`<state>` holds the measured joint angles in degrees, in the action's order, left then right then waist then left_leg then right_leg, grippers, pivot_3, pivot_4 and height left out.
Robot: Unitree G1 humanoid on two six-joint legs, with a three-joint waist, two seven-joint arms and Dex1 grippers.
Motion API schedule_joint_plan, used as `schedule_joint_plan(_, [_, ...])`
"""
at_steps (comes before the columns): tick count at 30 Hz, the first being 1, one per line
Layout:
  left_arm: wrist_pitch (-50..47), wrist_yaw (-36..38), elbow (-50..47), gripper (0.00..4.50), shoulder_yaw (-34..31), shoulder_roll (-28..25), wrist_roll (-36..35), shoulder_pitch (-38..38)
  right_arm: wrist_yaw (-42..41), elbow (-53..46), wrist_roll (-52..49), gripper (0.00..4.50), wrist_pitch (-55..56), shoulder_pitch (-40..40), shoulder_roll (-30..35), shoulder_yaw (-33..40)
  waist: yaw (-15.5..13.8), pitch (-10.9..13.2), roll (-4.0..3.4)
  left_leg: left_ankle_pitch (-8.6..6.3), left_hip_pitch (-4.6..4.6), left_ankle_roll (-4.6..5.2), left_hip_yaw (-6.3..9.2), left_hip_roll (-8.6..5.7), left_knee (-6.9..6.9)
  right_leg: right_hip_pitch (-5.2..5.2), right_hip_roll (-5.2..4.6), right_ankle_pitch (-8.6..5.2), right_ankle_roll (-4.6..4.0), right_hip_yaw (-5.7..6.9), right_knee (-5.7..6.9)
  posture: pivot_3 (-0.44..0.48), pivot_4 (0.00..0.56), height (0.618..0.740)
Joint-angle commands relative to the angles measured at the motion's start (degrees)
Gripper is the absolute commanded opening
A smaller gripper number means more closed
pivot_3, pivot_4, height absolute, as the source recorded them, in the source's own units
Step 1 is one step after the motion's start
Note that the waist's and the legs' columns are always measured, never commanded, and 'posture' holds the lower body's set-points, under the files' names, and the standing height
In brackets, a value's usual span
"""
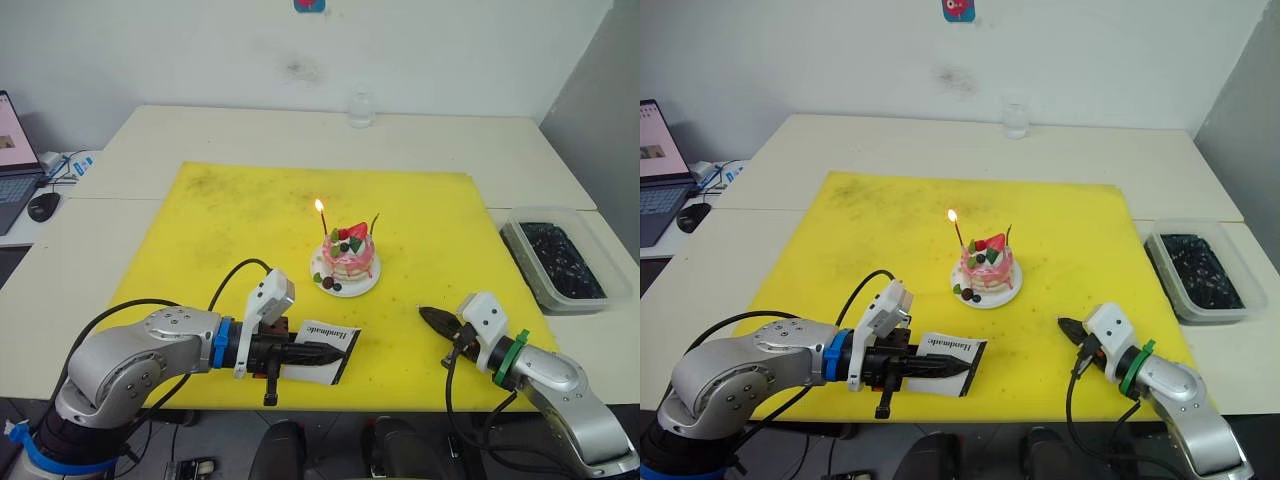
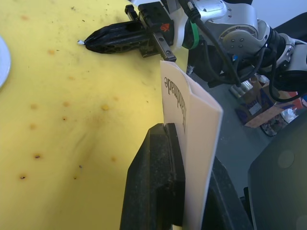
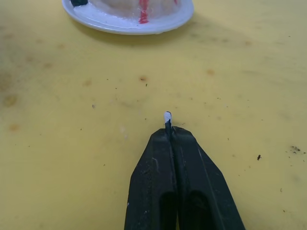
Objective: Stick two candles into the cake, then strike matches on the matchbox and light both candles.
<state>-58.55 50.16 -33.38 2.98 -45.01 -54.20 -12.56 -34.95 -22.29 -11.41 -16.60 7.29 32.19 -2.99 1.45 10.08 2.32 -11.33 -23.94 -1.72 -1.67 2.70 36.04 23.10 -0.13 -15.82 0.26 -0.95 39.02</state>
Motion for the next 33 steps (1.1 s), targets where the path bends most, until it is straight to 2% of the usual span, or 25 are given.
schedule_joint_plan(1, [0.1,0.2,-0.6,0.00,-0.3,0.3,-1.2,-0.9,0.0,-1.0,0.0,0.01,-0.7,-0.1,0.2,0.6,0.0,0.0,0.00,0.00,0.00,0.00,0.00,0.00,0.00,0.00,0.00,0.00,0.00,0.00,0.00,0.000,0.150,0.740])
schedule_joint_plan(9, [0.1,0.0,-0.6,0.00,0.0,0.8,-1.1,-1.0,0.8,-2.4,-2.0,0.01,-3.6,0.4,-1.0,1.3,0.0,0.0,0.00,0.00,0.00,0.00,0.01,0.01,0.00,0.00,0.00,0.00,0.00,0.00,0.00,0.000,0.150,0.740])
schedule_joint_plan(12, [0.0,0.0,-0.7,0.00,-0.1,0.7,-1.2,-0.8,1.3,-2.8,-1.6,0.64,-4.2,0.6,-1.1,1.5,0.0,0.0,0.00,0.00,0.00,0.00,0.01,0.01,0.00,0.00,0.00,0.00,0.00,0.00,0.00,0.000,0.150,0.740])
schedule_joint_plan(14, [-0.1,-0.1,-0.8,0.00,-0.2,0.6,-1.3,-0.7,1.0,-2.9,-0.9,1.26,-3.7,0.7,-0.6,1.0,0.0,0.0,0.00,0.00,0.00,0.00,0.00,0.01,0.00,0.00,0.00,0.00,0.00,-0.01,0.00,0.000,0.150,0.740])
schedule_joint_plan(33, [-0.5,0.1,-0.8,0.00,-0.3,0.9,-1.4,-0.9,0.2,-2.6,-0.5,1.26,-2.8,-0.4,-1.3,-1.1,0.1,0.0,0.00,0.00,0.01,0.00,0.01,0.02,-0.01,0.01,0.04,0.00,0.00,0.00,0.01,0.000,0.150,0.740])
